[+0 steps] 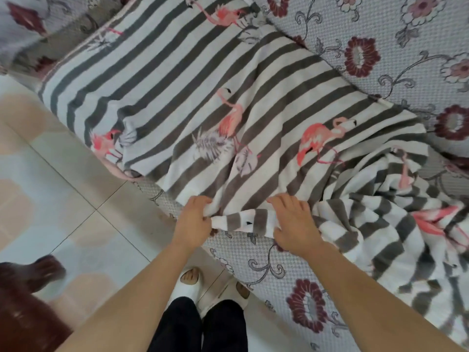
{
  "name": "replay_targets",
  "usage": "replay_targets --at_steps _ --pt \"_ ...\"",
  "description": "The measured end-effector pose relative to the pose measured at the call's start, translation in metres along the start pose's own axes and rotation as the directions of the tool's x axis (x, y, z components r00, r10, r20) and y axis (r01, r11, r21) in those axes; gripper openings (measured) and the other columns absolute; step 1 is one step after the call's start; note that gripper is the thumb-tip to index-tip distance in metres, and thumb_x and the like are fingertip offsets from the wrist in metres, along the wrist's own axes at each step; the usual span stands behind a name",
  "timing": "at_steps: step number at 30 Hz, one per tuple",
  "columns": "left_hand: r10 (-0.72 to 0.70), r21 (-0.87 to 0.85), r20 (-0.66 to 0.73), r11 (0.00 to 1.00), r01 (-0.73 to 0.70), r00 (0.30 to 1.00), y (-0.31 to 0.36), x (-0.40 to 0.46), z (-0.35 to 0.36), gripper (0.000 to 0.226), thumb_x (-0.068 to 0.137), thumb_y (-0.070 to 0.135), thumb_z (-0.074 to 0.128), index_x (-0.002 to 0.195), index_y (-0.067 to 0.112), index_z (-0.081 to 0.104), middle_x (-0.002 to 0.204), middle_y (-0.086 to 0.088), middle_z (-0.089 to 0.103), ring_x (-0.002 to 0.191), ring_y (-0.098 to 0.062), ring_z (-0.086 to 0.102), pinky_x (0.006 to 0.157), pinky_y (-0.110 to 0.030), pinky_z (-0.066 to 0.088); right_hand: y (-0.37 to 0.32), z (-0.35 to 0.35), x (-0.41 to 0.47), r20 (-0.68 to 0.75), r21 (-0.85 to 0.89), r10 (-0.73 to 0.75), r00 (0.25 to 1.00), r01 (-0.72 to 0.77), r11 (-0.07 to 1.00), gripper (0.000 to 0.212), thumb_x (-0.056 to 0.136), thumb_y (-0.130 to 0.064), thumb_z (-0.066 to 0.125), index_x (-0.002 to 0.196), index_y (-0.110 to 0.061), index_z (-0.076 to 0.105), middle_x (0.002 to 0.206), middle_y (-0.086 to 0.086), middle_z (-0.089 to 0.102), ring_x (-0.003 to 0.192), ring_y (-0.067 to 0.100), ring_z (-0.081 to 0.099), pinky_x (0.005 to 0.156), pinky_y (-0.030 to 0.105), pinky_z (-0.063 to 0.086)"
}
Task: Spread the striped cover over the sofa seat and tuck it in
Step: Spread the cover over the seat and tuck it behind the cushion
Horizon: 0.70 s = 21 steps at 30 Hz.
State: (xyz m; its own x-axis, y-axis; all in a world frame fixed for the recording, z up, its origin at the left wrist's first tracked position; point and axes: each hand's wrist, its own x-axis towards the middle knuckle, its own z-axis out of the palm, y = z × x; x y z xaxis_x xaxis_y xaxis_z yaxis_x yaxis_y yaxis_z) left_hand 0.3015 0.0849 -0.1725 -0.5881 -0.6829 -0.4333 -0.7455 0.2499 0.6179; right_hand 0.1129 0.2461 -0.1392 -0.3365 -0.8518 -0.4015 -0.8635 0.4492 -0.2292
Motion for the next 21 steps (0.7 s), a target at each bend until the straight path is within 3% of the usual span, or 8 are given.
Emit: replay_targets --at_steps 2,4,7,10,12,14,18,21 --pt "-0.195 -0.107 -0.234 0.979 0.174 0.953 -0.009 0.006 -0.006 0.046 0.081 0.003 0.054 0.126 0.011 0.047 0.129 -0.011 0.043 0.112 -0.029 0.050 0.091 -0.037 0.043 -0.036 0.013 0.007 0.003 0.006 -0.125 0.992 0.125 0.992 0.065 0.070 -0.018 0.058 0.132 -0.021 0.039 0.132 0.001 0.041 0.120 0.025 0.041 0.099 0.041 0.031" --pt "-0.421 -0.313 -0.279 0.890 0.333 0.863 -0.021 0.016 -0.013 0.056 0.081 0.007 0.059 0.133 0.007 0.040 0.134 -0.016 0.044 0.121 -0.032 0.046 0.102 -0.044 0.041 -0.066 0.031 0.014 0.031 -0.047 -0.178 0.984 0.179 0.983 0.069 0.072 -0.018 0.060 0.135 -0.022 0.032 0.136 0.002 0.036 0.122 0.026 0.039 0.101 0.042 0.031" --pt "-0.669 -0.808 0.064 0.401 0.431 0.741 -0.029 0.035 -0.021 0.064 0.085 0.013 0.064 0.140 0.008 0.032 0.130 -0.016 0.054 0.112 -0.030 0.058 0.098 -0.046 0.048 -0.085 0.049 0.027 0.045 -0.094 -0.096 0.994 0.100 0.991 0.059 0.080 -0.016 0.061 0.132 -0.022 0.036 0.133 0.004 0.040 0.122 0.027 0.040 0.105 0.045 0.031" --pt "-0.614 -0.899 0.241 0.149 0.411 0.751 -0.031 0.046 -0.026 0.040 0.087 0.024 0.066 0.119 0.005 0.053 0.100 -0.008 0.069 0.078 -0.017 0.069 0.073 -0.032 0.058 -0.085 0.039 0.047 0.104 0.323 0.052 0.993 -0.084 0.943 0.017 0.089 -0.012 0.049 0.105 -0.013 0.053 0.097 0.009 0.060 0.090 0.028 0.058 0.082 0.040 0.044" --pt "-0.600 -0.915 0.253 0.108 0.390 0.759 -0.029 0.052 -0.029 0.024 0.086 0.025 0.066 0.104 0.011 0.058 0.077 -0.001 0.064 0.057 -0.009 0.061 0.053 -0.025 0.053 -0.078 0.019 0.059 0.243 0.726 0.141 0.960 -0.276 0.630 0.004 0.086 -0.003 0.050 0.086 -0.004 0.054 0.076 0.015 0.051 0.063 0.025 0.051 0.057 0.037 0.042" --pt "-0.567 -0.937 0.295 -0.012 0.350 0.769 -0.025 0.056 -0.034 0.019 0.086 0.023 0.065 0.102 0.013 0.061 0.080 -0.001 0.064 0.064 -0.012 0.059 0.055 -0.026 0.049 -0.066 -0.006 0.067 0.356 0.821 0.186 0.916 -0.401 0.407 0.010 0.084 0.001 0.049 0.089 0.007 0.055 0.070 0.014 0.043 0.046 0.018 0.042 0.041 0.025 0.029" --pt "-0.392 -0.871 0.312 -0.483 0.096 0.866 -0.021 0.053 -0.046 0.006 0.080 0.009 0.054 0.081 0.013 0.058 0.077 -0.005 0.065 0.068 -0.021 0.063 0.072 -0.032 0.057 -0.044 -0.042 0.075 0.408 0.771 0.197 0.892 -0.452 0.449 0.009 0.086 0.000 0.049 0.085 0.000 0.059 0.052 0.004 0.047 0.032 0.004 0.040 0.032 0.015 0.028" --pt "-0.283 -0.840 0.255 -0.538 0.067 0.924 -0.024 0.040 -0.052 0.011 0.070 0.005 0.055 0.077 0.014 0.053 0.067 -0.002 0.065 0.043 -0.012 0.051 0.034 -0.016 0.039 -0.032 -0.046 0.079 0.349 0.681 0.281 0.894 -0.447 0.580 0.020 0.082 -0.005 0.053 0.065 -0.011 0.046 0.056 0.003 0.042 0.042 0.008 0.040 0.042 0.021 0.030"
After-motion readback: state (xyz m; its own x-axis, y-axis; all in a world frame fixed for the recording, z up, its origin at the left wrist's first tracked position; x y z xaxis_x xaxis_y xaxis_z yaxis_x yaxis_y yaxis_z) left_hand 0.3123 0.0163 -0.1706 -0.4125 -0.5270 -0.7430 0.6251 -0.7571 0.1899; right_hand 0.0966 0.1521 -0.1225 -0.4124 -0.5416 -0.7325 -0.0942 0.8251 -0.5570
